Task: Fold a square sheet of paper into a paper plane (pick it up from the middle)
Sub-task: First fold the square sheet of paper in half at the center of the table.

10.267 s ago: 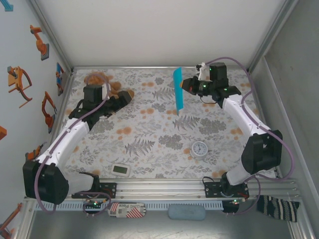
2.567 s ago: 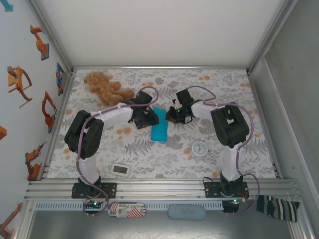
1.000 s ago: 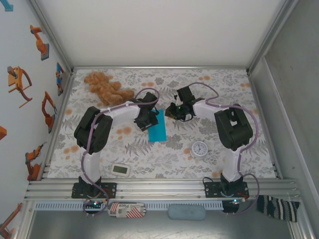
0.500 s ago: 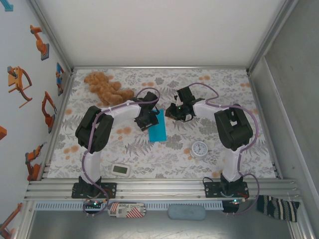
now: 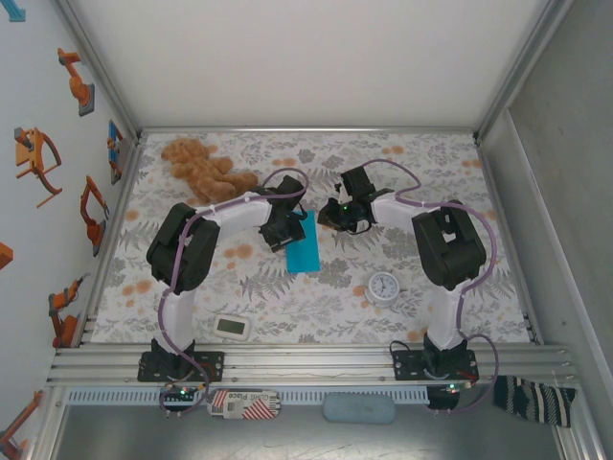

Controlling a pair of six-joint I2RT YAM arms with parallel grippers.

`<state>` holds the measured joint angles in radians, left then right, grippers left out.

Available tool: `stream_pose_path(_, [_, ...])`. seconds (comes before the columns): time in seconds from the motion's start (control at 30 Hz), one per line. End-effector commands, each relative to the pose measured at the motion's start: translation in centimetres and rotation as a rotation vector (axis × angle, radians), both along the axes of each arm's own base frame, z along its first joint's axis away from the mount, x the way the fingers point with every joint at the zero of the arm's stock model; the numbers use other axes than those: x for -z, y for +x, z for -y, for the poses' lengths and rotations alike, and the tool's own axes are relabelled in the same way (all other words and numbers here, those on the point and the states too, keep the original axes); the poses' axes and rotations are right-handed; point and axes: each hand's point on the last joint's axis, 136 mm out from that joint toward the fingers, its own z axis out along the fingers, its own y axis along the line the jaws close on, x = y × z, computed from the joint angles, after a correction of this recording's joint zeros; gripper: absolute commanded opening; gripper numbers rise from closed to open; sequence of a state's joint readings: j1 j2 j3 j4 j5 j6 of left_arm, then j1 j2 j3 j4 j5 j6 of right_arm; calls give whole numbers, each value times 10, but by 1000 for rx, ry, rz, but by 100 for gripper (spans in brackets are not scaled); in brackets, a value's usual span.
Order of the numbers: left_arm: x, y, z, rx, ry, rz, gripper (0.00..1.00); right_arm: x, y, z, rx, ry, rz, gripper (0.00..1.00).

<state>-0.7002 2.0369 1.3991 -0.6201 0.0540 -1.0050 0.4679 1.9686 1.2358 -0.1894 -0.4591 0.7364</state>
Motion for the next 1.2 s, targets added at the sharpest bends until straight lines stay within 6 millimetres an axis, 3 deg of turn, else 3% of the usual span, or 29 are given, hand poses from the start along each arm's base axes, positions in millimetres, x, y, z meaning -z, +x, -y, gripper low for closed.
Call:
stream_pose_path(0.0, [71,-44,-20,38,108,-190,52,-6,2,0,5,21,10,19])
stream_pose_path(0.23, [76,-46,-22,33,116,-203,52,-4,-1,-3,-8,38,-1,19])
stream_pose_path(0.5, [80,-48,-25,24,132,-219,52,-6,-8,-21,-72,126,-15,16])
stream_pose_path(1.17, [85,-51,-26,25,138,-234,52,20,-23,-33,-133,126,-86,7])
